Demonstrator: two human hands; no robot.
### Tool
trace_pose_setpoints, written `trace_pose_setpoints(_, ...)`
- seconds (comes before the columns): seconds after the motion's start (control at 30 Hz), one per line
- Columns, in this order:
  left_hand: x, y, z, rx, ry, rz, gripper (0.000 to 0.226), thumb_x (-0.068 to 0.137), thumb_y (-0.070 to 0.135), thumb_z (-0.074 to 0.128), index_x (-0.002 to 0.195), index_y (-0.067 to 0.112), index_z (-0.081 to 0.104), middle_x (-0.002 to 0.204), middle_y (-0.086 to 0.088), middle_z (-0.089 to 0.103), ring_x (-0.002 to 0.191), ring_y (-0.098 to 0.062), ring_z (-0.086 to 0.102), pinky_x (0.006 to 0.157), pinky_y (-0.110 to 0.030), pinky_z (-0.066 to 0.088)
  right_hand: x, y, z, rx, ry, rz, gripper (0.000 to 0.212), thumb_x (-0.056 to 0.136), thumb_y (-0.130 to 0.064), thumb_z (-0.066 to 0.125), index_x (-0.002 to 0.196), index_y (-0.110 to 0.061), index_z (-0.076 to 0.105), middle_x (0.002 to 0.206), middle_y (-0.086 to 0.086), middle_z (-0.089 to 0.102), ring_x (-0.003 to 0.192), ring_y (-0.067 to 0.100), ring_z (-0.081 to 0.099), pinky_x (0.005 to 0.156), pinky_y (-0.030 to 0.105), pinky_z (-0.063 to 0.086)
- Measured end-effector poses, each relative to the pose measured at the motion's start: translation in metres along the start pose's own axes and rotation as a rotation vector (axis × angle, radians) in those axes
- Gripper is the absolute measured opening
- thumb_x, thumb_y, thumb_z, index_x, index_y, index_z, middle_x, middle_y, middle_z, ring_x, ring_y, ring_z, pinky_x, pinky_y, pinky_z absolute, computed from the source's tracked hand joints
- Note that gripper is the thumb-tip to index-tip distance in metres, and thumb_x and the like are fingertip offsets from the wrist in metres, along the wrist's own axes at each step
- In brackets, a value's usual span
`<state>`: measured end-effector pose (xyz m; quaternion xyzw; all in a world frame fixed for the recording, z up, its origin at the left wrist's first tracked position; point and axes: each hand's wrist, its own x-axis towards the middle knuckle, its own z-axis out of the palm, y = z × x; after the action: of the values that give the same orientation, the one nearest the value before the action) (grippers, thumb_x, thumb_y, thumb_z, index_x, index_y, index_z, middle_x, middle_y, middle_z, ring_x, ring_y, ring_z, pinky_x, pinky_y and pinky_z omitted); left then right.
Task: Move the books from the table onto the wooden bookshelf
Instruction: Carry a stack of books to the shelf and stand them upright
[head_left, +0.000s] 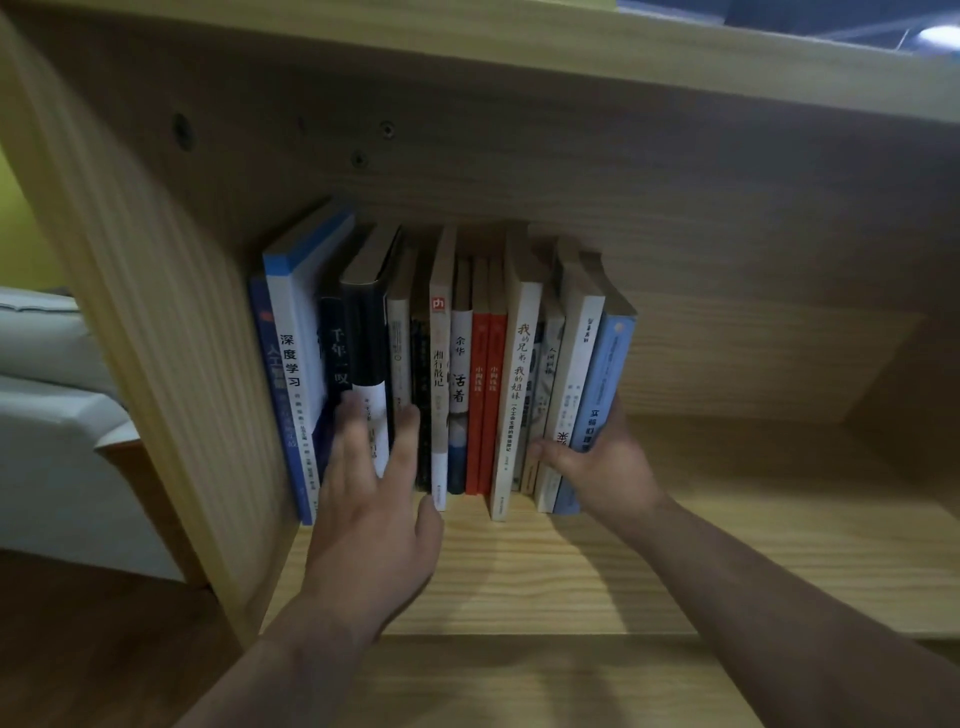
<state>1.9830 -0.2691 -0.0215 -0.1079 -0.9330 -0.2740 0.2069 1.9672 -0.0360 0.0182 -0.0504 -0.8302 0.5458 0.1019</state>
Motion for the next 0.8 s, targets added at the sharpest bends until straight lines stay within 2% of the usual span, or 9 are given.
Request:
trace_pose_setpoints(0.07, 0.002, 0.001, 0.004, 0.164, -0.039, 0.022, 0.093, 0.091, 0.041, 0.055, 0.154, 0.031, -0.013, 0.152, -0.001, -0.050, 0.142, -0.020, -0.042, 0.121, -0.050, 0.008, -0.001, 0.001, 0.001, 0.021, -0.004, 0.003, 0.083, 0.079, -0.016, 0.086, 0.145, -0.022, 0.037, 0.123, -0.009, 0.068, 0.113, 0.005, 0.067, 0.105, 0.034, 0.053)
trace_pose_setpoints(0.17, 0.010, 0.007, 0.007, 0.310, -0.094, -0.058, 0.093, 0.091, 0.052, 0.047, 0.150, 0.030, -0.021, 0.142, -0.007, -0.060, 0.131, -0.024, -0.054, 0.121, -0.050, 0.004, 0.001, 0.003, 0.001, 0.009, 0.004, -0.007, 0.073, 0.079, -0.016, 0.086, 0.134, -0.032, 0.041, 0.114, -0.015, 0.069, 0.098, -0.010, 0.068, 0.095, 0.019, 0.055)
trace_pose_setpoints(0.27, 0.012, 0.016, 0.007, 0.312, -0.092, -0.108, 0.096, 0.089, 0.042, 0.055, 0.156, 0.029, -0.012, 0.139, -0.010, -0.062, 0.138, -0.030, -0.043, 0.122, -0.051, 0.008, 0.004, 0.004, 0.001, -0.001, -0.001, -0.021, 0.067, 0.080, -0.018, 0.086, 0.119, -0.047, 0.039, 0.110, -0.020, 0.067, 0.091, -0.013, 0.067, 0.080, 0.006, 0.055)
trace_pose_setpoints(0.37, 0.007, 0.022, 0.004, 0.242, -0.090, -0.091, 0.096, 0.088, 0.036, 0.060, 0.158, 0.027, -0.005, 0.148, -0.010, -0.053, 0.149, -0.035, -0.024, 0.123, -0.055, 0.011, -0.001, -0.002, -0.006, -0.027, -0.044, -0.020, 0.075, 0.082, -0.032, 0.083, 0.134, -0.046, 0.031, 0.111, -0.024, 0.062, 0.097, -0.006, 0.062, 0.079, 0.013, 0.053)
trace_pose_setpoints(0.47, -0.002, 0.023, -0.004, 0.188, 0.069, 0.089, 0.097, 0.086, 0.029, 0.066, 0.159, 0.022, 0.002, 0.166, -0.013, -0.016, 0.153, -0.035, -0.007, 0.121, -0.056, 0.014, -0.004, -0.010, -0.015, -0.071, -0.055, -0.076, 0.077, 0.085, -0.038, 0.079, 0.145, -0.042, 0.032, 0.120, -0.020, 0.064, 0.107, 0.000, 0.063, 0.090, 0.026, 0.053)
trace_pose_setpoints(0.57, 0.003, 0.028, -0.009, 0.290, 0.104, 0.319, 0.093, 0.083, 0.029, 0.069, 0.158, 0.022, 0.014, 0.165, -0.014, 0.009, 0.152, -0.036, 0.004, 0.121, -0.057, 0.013, 0.000, -0.019, -0.021, -0.074, 0.018, -0.126, 0.072, 0.080, -0.031, 0.084, 0.129, -0.057, 0.038, 0.110, -0.026, 0.069, 0.097, -0.008, 0.067, 0.074, 0.013, 0.055)
trace_pose_setpoints(0.6, 0.008, 0.030, -0.010, 0.332, 0.067, 0.330, 0.091, 0.083, 0.032, 0.068, 0.157, 0.022, 0.017, 0.165, -0.013, 0.011, 0.152, -0.037, 0.006, 0.120, -0.059, 0.013, 0.002, -0.021, -0.021, -0.074, 0.019, -0.135, 0.071, 0.080, -0.029, 0.084, 0.126, -0.057, 0.038, 0.110, -0.025, 0.069, 0.099, -0.007, 0.068, 0.075, 0.014, 0.055)
trace_pose_setpoints(0.73, 0.018, 0.033, -0.010, 0.472, -0.085, 0.260, 0.087, 0.080, 0.035, 0.064, 0.156, 0.017, 0.024, 0.166, -0.013, 0.003, 0.150, -0.041, 0.015, 0.121, -0.061, 0.012, 0.007, -0.026, -0.015, -0.066, -0.014, -0.143, 0.084, 0.084, -0.022, 0.082, 0.148, -0.038, 0.029, 0.117, -0.019, 0.068, 0.103, -0.005, 0.068, 0.078, 0.012, 0.053)
trace_pose_setpoints(0.8, 0.019, 0.035, -0.009, 0.498, -0.110, 0.238, 0.085, 0.080, 0.034, 0.062, 0.155, 0.016, 0.025, 0.166, -0.013, 0.000, 0.150, -0.041, 0.014, 0.122, -0.060, 0.007, 0.008, -0.026, -0.015, -0.047, -0.031, -0.143, 0.090, 0.085, -0.019, 0.081, 0.153, -0.035, 0.025, 0.125, -0.013, 0.067, 0.111, 0.003, 0.067, 0.089, 0.022, 0.055)
